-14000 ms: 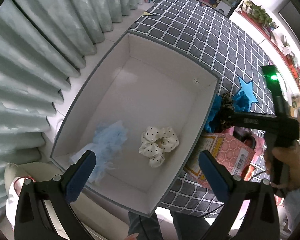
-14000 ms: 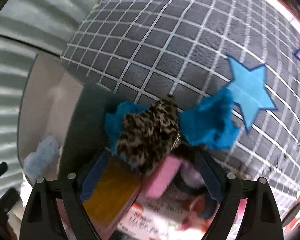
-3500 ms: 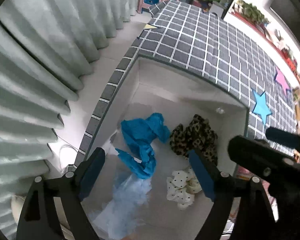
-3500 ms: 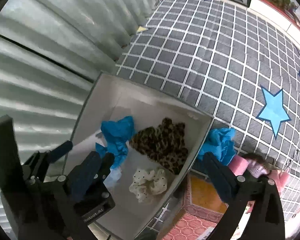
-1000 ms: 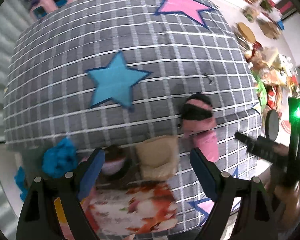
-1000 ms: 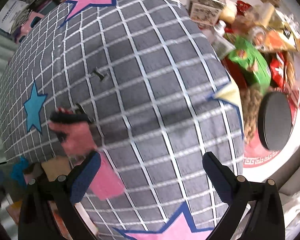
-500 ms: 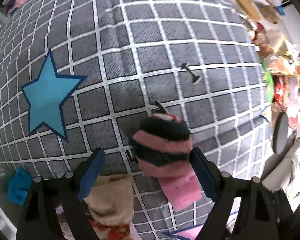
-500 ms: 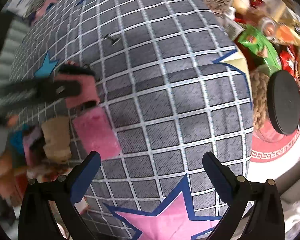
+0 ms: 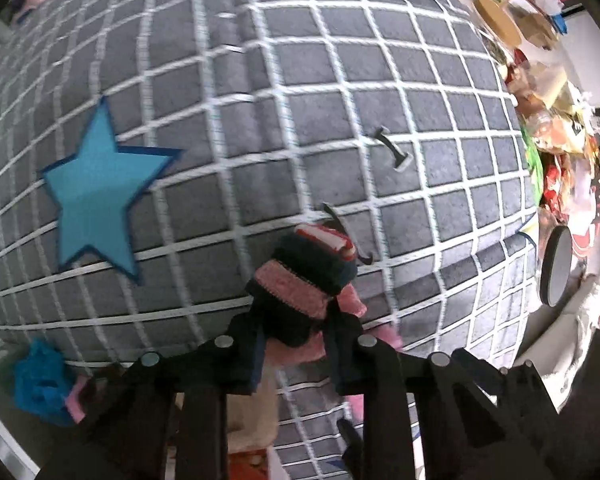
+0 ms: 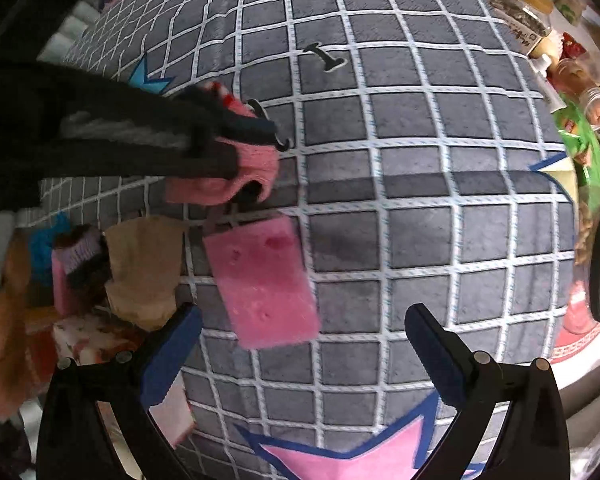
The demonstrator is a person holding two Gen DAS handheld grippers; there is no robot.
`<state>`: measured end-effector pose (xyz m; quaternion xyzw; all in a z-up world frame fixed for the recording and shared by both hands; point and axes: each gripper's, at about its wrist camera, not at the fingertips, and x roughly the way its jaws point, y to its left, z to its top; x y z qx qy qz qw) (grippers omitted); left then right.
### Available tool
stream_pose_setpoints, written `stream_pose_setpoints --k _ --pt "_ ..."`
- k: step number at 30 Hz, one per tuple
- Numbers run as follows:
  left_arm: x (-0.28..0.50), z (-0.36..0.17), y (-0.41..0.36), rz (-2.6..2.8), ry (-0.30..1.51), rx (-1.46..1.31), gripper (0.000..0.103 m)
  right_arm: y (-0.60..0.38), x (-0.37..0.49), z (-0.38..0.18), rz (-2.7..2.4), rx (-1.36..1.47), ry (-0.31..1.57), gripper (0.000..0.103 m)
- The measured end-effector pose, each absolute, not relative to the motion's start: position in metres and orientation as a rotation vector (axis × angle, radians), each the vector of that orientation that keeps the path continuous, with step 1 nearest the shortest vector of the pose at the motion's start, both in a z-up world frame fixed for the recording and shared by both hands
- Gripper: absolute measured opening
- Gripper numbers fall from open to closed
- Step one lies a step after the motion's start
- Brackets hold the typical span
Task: Organize soft objects
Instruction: 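Grasp the striped pink-black knit item with left tool while right tool grasps the pink sponge, then lift and carry the knit item and pink sponge over the white box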
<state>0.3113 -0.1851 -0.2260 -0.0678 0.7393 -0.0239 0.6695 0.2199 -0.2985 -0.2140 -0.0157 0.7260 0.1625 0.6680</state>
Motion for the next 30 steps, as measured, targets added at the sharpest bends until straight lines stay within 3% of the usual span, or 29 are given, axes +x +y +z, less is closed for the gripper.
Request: stream_pose_setpoints --k 7,9,11,14,30 --pt "0.301 -0.202 -0.147 0.017 1.615 -0.160 0.026 -0.247 0.215 -0.214 0.397 -0.143 1.621 0.100" --pt "0.292 -0.195 -0.135 0.029 1.607 -0.168 0.026 -0.236 0.210 -0.215 0.403 -0.155 1.628 0.082" --pt "0.284 -0.185 -0.126 0.034 1.594 -0.165 0.026 -0.230 0.207 -0.213 0.397 -0.186 1.613 0.074" --pt "0.266 -0.172 -0.118 0.033 1.573 -0.155 0.026 -0.219 0.204 -0.207 0.401 -0.215 1.586 0.049" --pt "0.210 -0.122 -0.117 0.032 1.480 -0.113 0.026 -0.262 0.229 -0.150 0.430 -0.109 1.550 0.049"
